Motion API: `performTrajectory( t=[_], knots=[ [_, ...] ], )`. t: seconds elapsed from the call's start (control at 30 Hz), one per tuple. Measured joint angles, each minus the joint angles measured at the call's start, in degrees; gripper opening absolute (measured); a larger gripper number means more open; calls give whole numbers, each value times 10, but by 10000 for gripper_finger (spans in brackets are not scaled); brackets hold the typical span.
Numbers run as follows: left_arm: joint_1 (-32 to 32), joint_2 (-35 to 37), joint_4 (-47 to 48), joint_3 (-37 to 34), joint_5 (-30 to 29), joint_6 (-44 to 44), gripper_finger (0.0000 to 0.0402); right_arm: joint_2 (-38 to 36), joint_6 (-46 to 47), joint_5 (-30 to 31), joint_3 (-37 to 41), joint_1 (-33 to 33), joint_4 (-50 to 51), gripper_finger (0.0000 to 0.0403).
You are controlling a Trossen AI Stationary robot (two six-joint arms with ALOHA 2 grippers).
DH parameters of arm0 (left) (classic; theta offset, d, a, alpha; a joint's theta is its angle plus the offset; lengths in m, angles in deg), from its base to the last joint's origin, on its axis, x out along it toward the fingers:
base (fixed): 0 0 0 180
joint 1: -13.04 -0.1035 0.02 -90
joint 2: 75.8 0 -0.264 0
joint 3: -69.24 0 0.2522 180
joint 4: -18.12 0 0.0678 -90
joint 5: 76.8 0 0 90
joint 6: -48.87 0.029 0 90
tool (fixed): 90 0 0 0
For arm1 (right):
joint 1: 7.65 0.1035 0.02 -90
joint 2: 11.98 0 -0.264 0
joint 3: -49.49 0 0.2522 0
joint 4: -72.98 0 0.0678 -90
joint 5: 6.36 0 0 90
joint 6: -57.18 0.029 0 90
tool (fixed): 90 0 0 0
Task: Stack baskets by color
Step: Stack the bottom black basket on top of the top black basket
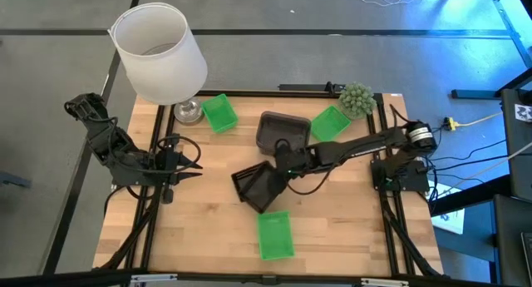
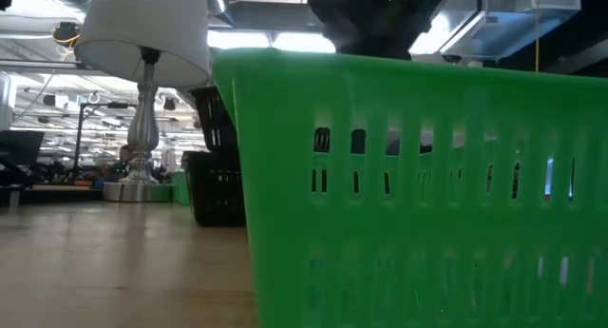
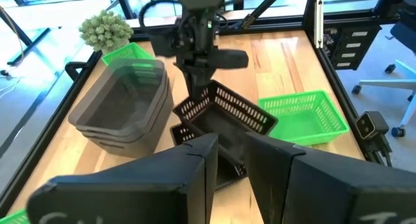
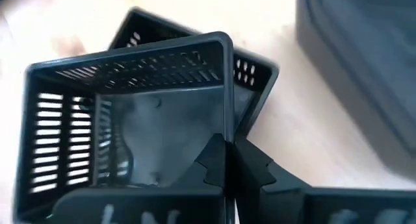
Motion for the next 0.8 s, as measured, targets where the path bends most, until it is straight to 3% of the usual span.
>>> performTrajectory(
  t=[0.17,0.33,0.8],
  knots=[
    [0,0,0,0,0,0,66,-16,1,49,-8,-1,-35,6],
    [0,0,0,0,0,0,66,-15,72,101,-21,-1,-27,6],
    [0,0,0,0,0,10,66,-7,202,155,-21,19,-16,6]
  ],
)
